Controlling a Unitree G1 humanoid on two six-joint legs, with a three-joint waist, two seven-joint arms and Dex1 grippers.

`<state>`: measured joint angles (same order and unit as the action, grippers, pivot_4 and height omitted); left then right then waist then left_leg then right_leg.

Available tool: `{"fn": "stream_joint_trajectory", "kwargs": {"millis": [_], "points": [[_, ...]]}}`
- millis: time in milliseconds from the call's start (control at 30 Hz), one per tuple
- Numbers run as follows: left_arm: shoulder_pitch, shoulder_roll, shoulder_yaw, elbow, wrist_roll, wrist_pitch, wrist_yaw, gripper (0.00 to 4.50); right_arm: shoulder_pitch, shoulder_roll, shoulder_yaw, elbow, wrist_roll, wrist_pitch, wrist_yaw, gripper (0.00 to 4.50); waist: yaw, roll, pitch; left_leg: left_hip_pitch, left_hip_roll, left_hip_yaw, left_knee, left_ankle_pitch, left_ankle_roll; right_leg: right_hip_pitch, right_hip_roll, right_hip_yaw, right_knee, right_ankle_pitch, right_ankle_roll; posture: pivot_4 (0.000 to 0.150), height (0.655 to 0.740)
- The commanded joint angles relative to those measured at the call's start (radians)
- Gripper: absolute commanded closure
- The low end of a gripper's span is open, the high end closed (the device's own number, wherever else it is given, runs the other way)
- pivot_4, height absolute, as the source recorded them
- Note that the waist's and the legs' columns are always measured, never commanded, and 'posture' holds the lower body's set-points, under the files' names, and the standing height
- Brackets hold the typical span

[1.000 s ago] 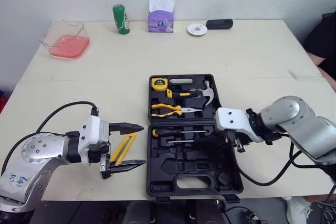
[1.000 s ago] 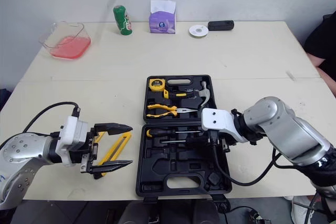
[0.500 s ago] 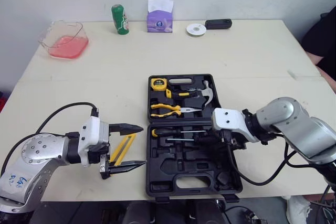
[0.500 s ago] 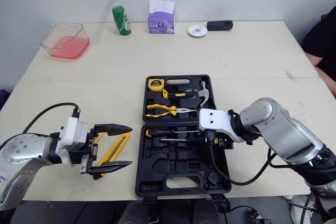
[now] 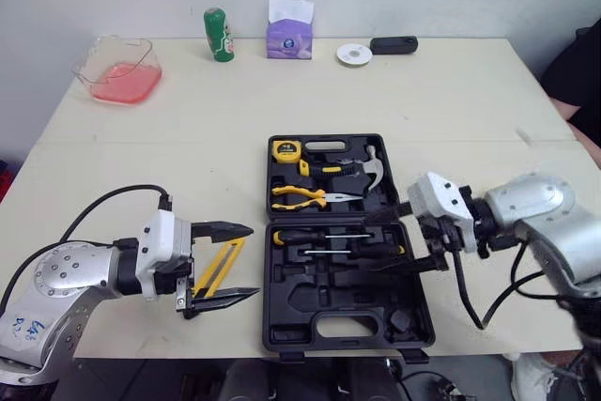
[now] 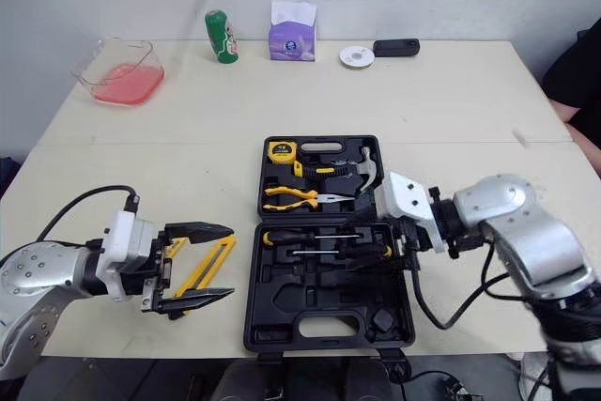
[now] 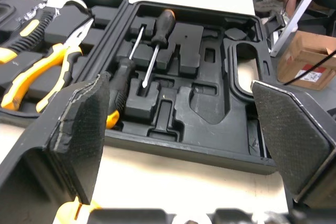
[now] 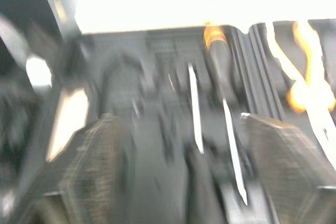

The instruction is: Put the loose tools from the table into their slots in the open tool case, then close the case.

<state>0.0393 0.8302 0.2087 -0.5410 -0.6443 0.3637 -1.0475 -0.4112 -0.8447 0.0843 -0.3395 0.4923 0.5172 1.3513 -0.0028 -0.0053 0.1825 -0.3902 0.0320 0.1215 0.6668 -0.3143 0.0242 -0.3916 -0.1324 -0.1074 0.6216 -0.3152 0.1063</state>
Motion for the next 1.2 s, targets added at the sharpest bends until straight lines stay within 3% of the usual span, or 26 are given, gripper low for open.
{"fn": "stream_joint_trajectory", "kwargs": {"millis": [33,167,633,1200], "points": [[-0.025,0.002,0.006,-0.008,-0.004,-0.013,-0.004,0.00,0.034,0.030,-0.034,0.047,-0.018,-0.152,0.007,2.58,0.000,0.000,0.000,0.000,-0.001,0.001,0.000,0.000,0.001,0.000,0.000,0.000,0.000,0.000,0.000,0.150,0.7400],[-0.024,0.005,0.002,-0.010,-0.004,-0.009,-0.010,0.00,0.063,0.087,-0.015,0.101,-0.042,-0.246,-0.012,4.46,-0.001,0.000,0.000,0.001,-0.001,0.001,0.001,0.001,0.001,0.000,0.000,0.000,0.000,0.000,0.001,0.150,0.7400],[-0.049,0.009,-0.012,-0.013,0.004,-0.001,-0.003,0.00,0.034,0.173,0.095,0.343,-0.198,-0.418,-0.030,4.46,-0.002,0.000,0.000,0.001,0.000,0.001,0.001,0.001,0.000,0.000,0.000,0.000,0.003,0.000,0.001,0.150,0.7400],[-0.048,0.017,0.003,-0.012,0.010,-0.003,-0.001,0.00,0.055,0.156,0.178,0.421,-0.271,-0.284,-0.062,4.46,-0.002,-0.007,-0.006,0.005,0.000,0.000,0.001,0.002,0.000,0.002,-0.001,0.001,0.002,0.000,0.000,0.150,0.7400]]}}
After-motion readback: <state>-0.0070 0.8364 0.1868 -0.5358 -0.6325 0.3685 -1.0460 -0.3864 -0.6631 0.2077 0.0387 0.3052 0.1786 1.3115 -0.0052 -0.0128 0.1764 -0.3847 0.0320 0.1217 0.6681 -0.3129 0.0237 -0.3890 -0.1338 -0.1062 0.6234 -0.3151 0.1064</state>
